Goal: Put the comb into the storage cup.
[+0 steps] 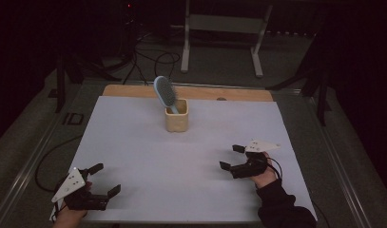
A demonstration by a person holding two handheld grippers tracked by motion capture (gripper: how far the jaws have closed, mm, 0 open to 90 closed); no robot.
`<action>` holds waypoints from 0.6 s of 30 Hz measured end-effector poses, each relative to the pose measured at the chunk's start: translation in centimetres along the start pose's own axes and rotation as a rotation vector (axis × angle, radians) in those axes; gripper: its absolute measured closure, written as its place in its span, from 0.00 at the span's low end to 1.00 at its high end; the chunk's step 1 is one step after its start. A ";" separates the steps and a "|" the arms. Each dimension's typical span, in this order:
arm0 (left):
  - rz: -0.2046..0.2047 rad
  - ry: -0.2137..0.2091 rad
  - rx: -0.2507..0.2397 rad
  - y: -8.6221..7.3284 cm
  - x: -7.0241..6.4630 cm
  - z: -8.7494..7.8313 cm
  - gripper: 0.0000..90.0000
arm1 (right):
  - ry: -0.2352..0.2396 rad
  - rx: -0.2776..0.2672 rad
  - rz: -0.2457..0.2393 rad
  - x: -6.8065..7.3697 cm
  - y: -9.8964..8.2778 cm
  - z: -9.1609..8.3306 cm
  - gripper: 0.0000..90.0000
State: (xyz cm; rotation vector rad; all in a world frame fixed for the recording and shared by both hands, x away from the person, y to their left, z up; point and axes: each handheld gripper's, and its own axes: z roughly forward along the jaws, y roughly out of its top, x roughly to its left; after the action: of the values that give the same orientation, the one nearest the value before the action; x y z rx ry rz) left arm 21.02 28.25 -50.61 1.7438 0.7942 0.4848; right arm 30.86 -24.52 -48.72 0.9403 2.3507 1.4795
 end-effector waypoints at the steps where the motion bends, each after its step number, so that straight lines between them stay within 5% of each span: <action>1: 0.001 0.000 0.001 0.0 0.0 0.0 0.00 | -0.001 0.000 0.006 -0.1 -0.3 -0.3 0.11; 18: 0.001 -0.001 0.002 0.0 0.0 0.0 0.00 | -0.075 0.014 0.058 -0.5 -3.9 -2.9 0.11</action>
State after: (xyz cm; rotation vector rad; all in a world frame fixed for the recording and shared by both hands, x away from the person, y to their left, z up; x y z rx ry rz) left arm 21.01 28.20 -50.62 1.7461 0.7928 0.4839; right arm 28.25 -28.10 -50.79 1.0572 2.3023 1.4237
